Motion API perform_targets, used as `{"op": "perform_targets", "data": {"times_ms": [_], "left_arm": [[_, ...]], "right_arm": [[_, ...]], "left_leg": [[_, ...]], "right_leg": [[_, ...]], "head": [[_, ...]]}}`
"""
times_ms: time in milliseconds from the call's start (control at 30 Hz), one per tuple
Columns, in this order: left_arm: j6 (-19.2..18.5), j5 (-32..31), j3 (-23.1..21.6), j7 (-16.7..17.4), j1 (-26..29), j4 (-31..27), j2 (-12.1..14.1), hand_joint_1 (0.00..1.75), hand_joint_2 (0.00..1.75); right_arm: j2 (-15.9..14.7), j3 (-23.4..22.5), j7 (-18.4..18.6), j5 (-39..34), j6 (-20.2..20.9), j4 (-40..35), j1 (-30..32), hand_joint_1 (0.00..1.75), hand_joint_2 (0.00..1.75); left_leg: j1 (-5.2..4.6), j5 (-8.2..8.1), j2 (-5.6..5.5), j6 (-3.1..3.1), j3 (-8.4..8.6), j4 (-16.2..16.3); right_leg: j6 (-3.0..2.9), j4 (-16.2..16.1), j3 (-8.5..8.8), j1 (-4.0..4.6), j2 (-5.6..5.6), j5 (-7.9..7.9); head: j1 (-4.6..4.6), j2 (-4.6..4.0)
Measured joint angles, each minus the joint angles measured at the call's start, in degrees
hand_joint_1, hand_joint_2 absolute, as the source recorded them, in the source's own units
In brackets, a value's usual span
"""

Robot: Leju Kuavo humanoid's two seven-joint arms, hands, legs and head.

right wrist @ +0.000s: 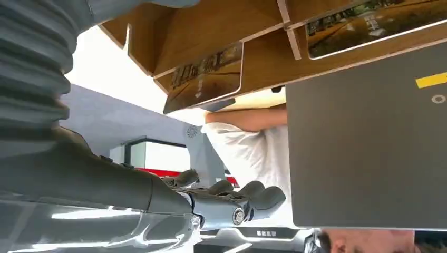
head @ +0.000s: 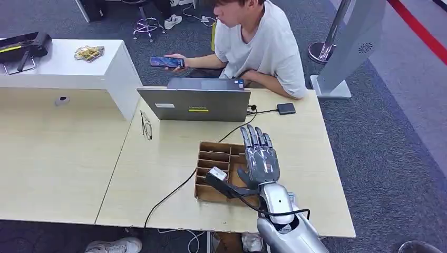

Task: Pass the card to the sensor for recognition and then transmit it.

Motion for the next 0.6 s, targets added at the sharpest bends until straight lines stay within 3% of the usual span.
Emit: {"op": "perform_targets", "data": {"times_ms": [600], "left_arm": [[0.2,0.2,0.0,0.0,0.0,0.0,0.0,0.00,0.00]], "right_arm": [[-0.2,0.0,0.4,-0.2,0.5,0.0,0.0,0.23,1.75]], "left_leg": [[0.00,0.00,0.00,0.00,0.00,0.0]], "right_leg": [[0.00,0.0,0.00,0.00,0.00,0.00]], "head": [[0.00,0.00]]}}
